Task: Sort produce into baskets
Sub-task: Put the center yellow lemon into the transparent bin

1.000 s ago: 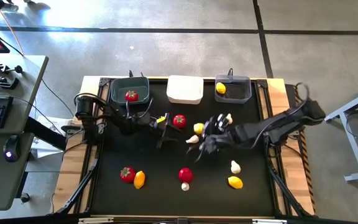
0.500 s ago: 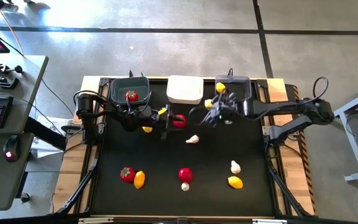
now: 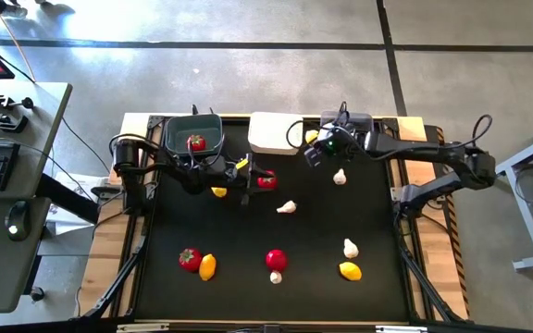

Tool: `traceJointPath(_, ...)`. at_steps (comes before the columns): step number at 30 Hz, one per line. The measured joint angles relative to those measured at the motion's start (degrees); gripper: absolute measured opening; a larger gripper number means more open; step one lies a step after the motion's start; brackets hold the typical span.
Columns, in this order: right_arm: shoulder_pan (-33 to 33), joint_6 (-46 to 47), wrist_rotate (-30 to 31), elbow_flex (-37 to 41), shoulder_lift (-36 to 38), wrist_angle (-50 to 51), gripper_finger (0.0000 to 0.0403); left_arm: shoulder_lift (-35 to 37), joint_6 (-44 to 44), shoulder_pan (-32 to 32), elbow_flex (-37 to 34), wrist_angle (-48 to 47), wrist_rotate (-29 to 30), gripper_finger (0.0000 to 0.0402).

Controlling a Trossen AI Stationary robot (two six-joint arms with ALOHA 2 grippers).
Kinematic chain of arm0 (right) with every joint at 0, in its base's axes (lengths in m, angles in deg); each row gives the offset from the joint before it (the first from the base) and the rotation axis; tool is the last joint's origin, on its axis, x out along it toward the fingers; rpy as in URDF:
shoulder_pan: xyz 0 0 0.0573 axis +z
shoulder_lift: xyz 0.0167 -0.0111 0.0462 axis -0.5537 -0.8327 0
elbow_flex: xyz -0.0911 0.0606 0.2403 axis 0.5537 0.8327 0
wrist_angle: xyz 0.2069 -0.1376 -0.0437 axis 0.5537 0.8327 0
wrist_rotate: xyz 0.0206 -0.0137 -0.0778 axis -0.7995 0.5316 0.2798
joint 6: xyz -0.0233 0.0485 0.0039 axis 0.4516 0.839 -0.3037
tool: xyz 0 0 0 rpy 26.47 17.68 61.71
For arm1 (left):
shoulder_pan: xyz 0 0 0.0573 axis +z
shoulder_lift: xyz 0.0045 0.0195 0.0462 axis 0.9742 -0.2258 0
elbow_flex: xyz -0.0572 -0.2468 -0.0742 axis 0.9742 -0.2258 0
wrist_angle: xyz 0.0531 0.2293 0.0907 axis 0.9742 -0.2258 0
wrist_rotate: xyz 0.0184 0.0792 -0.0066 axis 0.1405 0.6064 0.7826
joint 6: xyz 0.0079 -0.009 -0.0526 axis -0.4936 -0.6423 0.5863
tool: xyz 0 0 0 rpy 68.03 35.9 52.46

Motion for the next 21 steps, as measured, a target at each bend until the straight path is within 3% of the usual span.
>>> traceJointPath(10, -7.6, 1.3, -1.0, 9.7, 3.4, -3.9, 0.0119, 0.0, 0.0, 0.0, 0.0, 0.0, -0.4, 0.0220)
traceJointPath(21, -15.9, 2.5, -2.2, 19.0, 20.6, -2.5, 0.0119, 0.0, 0.7, 0.0, 0.0, 0.0, -0.2, 0.0220)
